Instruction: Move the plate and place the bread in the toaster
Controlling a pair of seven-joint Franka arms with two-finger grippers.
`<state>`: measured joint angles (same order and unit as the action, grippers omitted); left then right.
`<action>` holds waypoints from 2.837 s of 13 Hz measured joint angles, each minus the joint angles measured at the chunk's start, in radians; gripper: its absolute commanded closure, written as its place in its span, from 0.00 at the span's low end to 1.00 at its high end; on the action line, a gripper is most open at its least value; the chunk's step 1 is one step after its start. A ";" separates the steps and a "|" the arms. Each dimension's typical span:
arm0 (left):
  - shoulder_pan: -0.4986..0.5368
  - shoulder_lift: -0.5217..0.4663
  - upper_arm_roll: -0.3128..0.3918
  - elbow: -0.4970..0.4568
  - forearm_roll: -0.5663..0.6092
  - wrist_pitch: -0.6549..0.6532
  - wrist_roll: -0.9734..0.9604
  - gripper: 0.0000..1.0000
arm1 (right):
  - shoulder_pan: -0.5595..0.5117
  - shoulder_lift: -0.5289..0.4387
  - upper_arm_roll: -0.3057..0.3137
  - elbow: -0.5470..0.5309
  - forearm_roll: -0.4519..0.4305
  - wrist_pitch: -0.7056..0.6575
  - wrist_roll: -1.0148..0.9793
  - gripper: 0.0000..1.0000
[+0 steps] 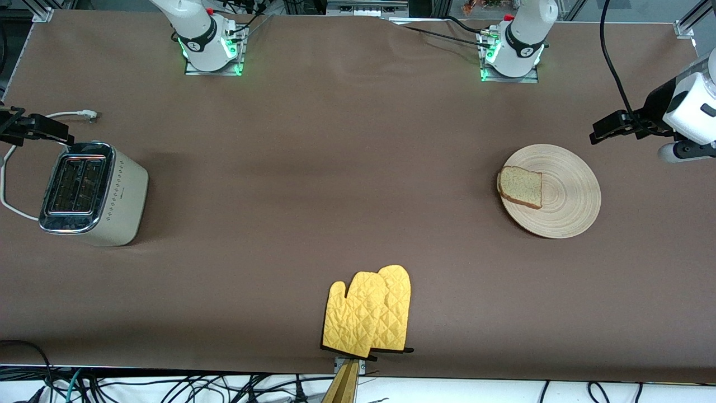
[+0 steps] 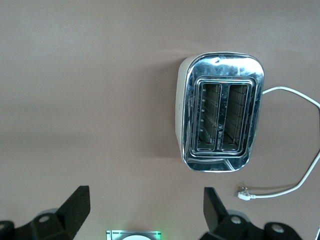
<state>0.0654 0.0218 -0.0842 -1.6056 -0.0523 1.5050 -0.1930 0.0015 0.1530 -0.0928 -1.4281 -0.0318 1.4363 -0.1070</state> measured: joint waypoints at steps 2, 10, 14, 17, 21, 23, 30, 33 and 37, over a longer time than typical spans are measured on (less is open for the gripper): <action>0.000 0.000 0.000 0.000 0.000 0.000 0.000 0.00 | 0.000 0.000 0.000 0.000 0.000 0.000 0.000 0.00; 0.000 0.001 0.000 0.000 0.000 0.000 0.000 0.00 | 0.000 0.000 0.000 0.000 0.000 0.000 0.000 0.00; 0.000 0.001 0.000 0.000 0.000 0.000 0.000 0.00 | 0.000 0.000 0.000 0.000 0.000 0.000 0.000 0.00; 0.000 0.001 0.002 0.000 0.000 0.000 0.000 0.00 | 0.000 0.001 0.000 0.000 0.000 0.000 0.000 0.00; 0.004 0.002 0.009 -0.002 0.000 0.000 0.000 0.00 | 0.000 0.001 0.000 0.000 0.000 0.000 0.000 0.00; 0.005 0.003 0.010 -0.002 0.000 0.000 0.000 0.00 | 0.000 0.001 0.000 0.000 0.000 0.000 0.000 0.00; 0.009 0.012 0.025 -0.011 0.000 0.000 0.002 0.00 | 0.000 0.003 0.000 0.000 0.000 0.000 0.000 0.00; 0.009 0.018 0.029 -0.013 0.000 0.000 0.002 0.00 | 0.000 0.008 -0.001 0.000 0.000 0.000 0.000 0.00; 0.009 0.022 0.054 -0.013 0.000 0.000 0.040 0.00 | -0.001 0.009 -0.003 0.000 0.000 0.002 0.000 0.00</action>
<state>0.0748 0.0441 -0.0304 -1.6189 -0.0522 1.5048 -0.1526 0.0006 0.1621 -0.0958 -1.4277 -0.0318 1.4384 -0.1070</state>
